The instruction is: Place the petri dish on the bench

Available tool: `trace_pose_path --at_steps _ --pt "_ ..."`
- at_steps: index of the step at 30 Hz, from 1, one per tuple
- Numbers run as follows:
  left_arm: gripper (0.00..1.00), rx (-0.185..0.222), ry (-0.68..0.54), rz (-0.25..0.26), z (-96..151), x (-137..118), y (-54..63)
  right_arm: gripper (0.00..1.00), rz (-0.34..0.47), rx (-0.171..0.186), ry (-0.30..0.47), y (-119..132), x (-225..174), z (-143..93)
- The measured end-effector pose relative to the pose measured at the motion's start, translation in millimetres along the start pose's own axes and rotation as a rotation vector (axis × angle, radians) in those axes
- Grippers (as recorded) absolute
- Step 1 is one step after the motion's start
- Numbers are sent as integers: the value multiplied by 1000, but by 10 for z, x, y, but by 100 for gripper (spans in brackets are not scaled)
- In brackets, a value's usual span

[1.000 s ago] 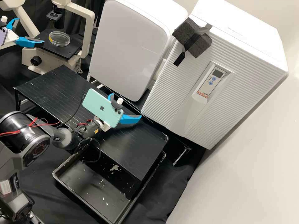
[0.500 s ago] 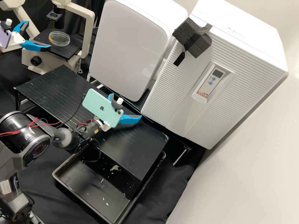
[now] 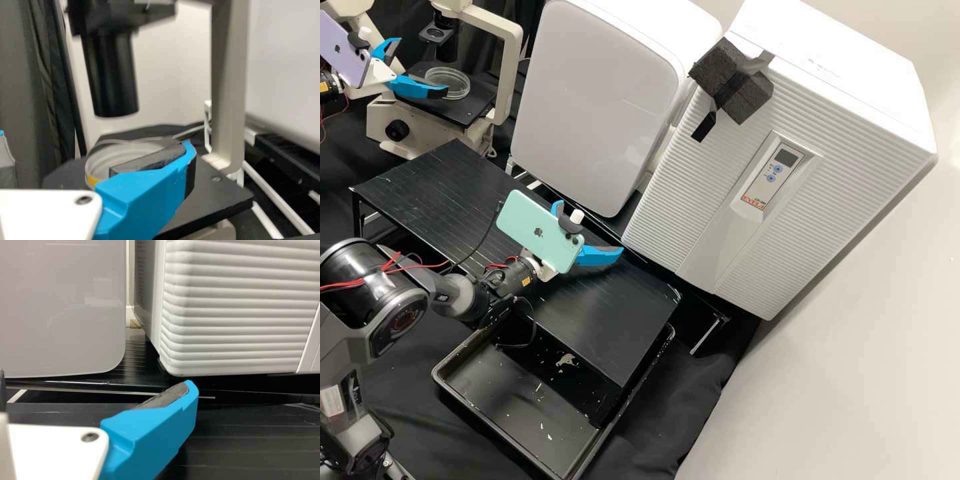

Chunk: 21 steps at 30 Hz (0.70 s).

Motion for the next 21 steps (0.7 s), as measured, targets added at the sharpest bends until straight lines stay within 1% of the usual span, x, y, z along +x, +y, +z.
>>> trace_pose_path --at_steps 2,4,5,9,11,15,21 --pt "100 -12 0 -19 -7 62 -13 100 0 0 0 0 0 0" --pt "100 -11 -4 -31 -8 108 -39 100 0 0 0 0 0 0" --pt "100 -7 -7 -31 -6 131 -37 100 0 0 0 0 0 0" --pt "100 -25 -20 -40 0 204 -68 100 0 0 0 0 0 0" --pt "100 -33 -23 -46 -2 225 -89 100 0 0 0 0 0 0" --pt "100 -33 -16 -72 -12 238 -135 100 0 0 0 0 0 0" --pt "100 -33 -15 -76 -16 249 -154 100 0 0 0 0 0 0"
